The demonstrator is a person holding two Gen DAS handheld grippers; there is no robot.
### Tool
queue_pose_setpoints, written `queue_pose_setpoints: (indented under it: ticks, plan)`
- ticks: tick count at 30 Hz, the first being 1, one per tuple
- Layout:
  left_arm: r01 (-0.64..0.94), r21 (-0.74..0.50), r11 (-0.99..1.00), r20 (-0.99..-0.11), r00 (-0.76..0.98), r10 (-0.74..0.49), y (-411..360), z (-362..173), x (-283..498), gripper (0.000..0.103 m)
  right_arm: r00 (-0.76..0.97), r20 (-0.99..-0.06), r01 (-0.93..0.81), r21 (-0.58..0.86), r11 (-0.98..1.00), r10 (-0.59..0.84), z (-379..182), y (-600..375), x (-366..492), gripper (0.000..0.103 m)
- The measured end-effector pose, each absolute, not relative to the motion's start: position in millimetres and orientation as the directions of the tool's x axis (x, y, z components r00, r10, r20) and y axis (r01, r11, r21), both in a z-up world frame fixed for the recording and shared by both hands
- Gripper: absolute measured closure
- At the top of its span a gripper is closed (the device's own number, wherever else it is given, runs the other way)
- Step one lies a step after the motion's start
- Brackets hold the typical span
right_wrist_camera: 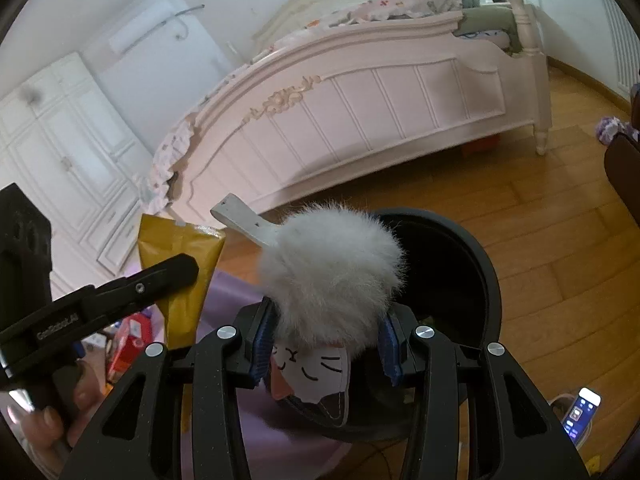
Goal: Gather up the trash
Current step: 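Carry both items over the black bin and open both grippers to drop them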
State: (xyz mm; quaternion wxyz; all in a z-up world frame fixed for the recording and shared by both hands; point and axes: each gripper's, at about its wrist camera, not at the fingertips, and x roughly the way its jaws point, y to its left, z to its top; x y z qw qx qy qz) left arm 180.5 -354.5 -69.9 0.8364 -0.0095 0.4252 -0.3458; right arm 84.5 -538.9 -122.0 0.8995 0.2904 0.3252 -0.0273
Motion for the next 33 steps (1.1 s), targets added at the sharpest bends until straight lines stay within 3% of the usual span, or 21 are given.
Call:
queue_pose_setpoints:
  ticks: [6, 8, 10, 11, 13, 28, 33]
  plan:
    - [0.568, -0.294, 0.768, -0.709, 0.409, -0.574, -360, -72, 186, 0.061, 0.774, -0.619, 0.254, 0.494, 0.831, 0.131, -128, -544, 92, 0.056]
    - [0.569, -0.283, 0.772, -0.715, 0.412, -0.565, -362, -71, 186, 0.055, 0.774, -0.62, 0.259, 0.491, 0.832, 0.125, -128, -545, 94, 0.046]
    - [0.566, -0.273, 0.778, -0.712, 0.425, -0.559, -362, -70, 184, 0.028, 0.775, -0.62, 0.261, 0.484, 0.835, 0.118, -125, -544, 94, 0.04]
    - [0.561, -0.262, 0.785, -0.705, 0.444, -0.553, -360, -67, 181, 0.02, 0.777, -0.619, 0.261, 0.482, 0.837, 0.114, -124, -543, 94, 0.033]
    - [0.56, -0.251, 0.79, -0.696, 0.463, -0.549, -358, -63, 179, 0.019, 0.784, -0.611, 0.259, 0.482, 0.837, 0.109, -120, -542, 91, 0.03]
    - [0.515, -0.276, 0.811, -0.621, 0.549, -0.56, -274, -21, 142, 0.019, 0.826, -0.544, 0.15, 0.464, 0.873, 0.147, -62, -492, 68, 0.03]
    - [0.473, -0.271, 0.838, -0.593, 0.604, -0.533, -232, -8, 124, 0.015, 0.832, -0.526, 0.097, 0.453, 0.886, 0.178, -42, -462, 62, 0.029]
